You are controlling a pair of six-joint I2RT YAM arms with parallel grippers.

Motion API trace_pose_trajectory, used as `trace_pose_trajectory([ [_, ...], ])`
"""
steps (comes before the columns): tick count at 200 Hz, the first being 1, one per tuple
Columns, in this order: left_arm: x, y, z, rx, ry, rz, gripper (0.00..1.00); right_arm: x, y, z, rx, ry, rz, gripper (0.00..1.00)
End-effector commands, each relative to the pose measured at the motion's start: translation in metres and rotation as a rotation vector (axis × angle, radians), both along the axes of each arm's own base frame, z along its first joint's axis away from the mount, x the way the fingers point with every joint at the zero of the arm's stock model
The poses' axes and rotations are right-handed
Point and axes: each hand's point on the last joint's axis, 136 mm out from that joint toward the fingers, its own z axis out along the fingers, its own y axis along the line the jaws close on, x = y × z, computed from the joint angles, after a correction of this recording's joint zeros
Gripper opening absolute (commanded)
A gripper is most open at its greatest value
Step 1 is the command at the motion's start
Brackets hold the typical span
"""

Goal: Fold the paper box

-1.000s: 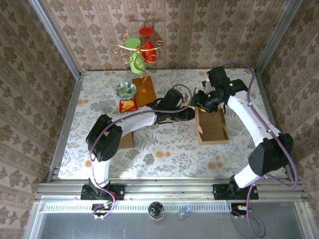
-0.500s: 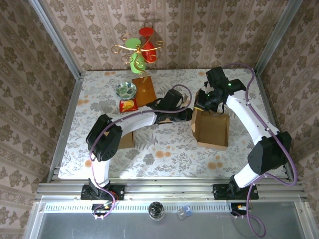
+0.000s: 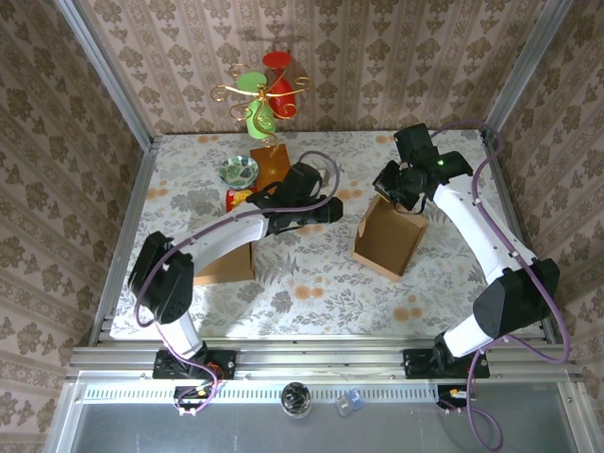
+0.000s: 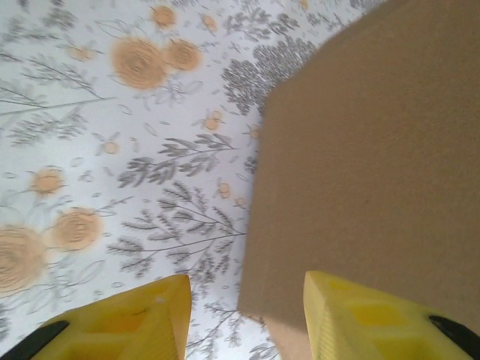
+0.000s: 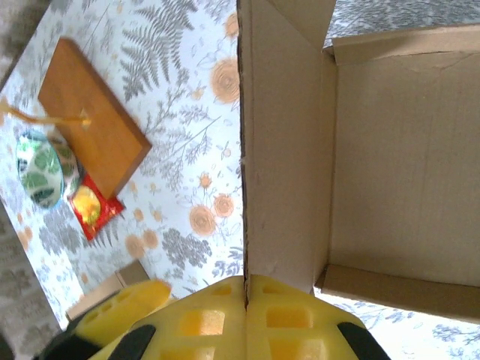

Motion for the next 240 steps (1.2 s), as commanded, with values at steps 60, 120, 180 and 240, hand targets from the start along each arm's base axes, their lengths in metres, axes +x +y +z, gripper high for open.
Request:
trace_pose_trajectory([
  [60, -0.08, -0.012, 0.026, -0.029, -0.358, -0.453, 0.51, 0.011, -0.022, -0.001, 0.005, 0.087, -0.351, 0.0],
  [120, -0.065, -0.034, 0.009, 0.07, -0.388, -0.455, 0.53, 0.012, -0.018, -0.008, 0.034, 0.098, -0.37, 0.0],
  [180, -0.045, -0.048, 0.001, 0.136, -0.379, -0.443, 0.42, 0.011, -0.016, -0.012, 0.045, 0.11, -0.365, 0.0],
  [240, -0.046, -0.048, -0.003, 0.132, -0.362, -0.439, 0.19, 0.01, -0.016, -0.014, 0.047, 0.109, -0.366, 0.0],
])
